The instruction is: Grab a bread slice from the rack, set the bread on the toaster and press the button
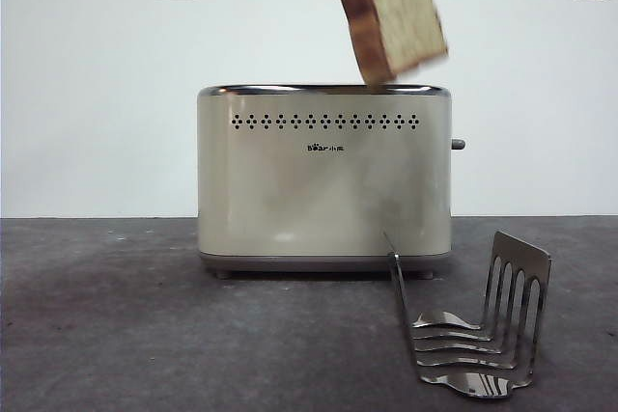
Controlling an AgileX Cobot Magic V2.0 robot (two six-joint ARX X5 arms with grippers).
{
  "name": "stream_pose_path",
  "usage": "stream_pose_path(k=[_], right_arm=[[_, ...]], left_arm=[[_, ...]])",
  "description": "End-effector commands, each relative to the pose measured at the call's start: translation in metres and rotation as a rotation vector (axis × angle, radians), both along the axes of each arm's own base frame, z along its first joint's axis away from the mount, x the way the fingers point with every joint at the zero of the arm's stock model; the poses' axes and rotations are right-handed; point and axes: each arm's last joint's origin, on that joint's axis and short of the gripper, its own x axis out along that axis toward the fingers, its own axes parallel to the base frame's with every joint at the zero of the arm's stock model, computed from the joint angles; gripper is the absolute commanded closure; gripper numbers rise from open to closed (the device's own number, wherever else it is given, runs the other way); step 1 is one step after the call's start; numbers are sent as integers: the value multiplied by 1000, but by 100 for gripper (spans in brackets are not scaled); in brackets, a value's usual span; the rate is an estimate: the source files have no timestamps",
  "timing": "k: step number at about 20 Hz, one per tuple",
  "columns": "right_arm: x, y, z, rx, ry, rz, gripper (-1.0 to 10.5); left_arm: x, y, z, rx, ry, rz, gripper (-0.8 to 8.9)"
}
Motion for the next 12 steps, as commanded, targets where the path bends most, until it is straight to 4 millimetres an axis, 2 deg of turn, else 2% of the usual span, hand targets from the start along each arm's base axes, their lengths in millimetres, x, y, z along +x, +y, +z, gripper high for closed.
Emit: stream_pose_path(k=[1,4,7,12], right_arm=[[0,0,1,4,-2,-4,948],[0,0,1,5,2,-3,948],[-1,0,1,5,6,-3,948],[-1,0,0,4,18,-3,948]], left_arm=[[-3,6,21,13,-249,-244,822],[-8,13,43,51,-492,-431,822],[-4,20,49,198,-685,-521,822],[12,35,49,361,-784,-540,822]])
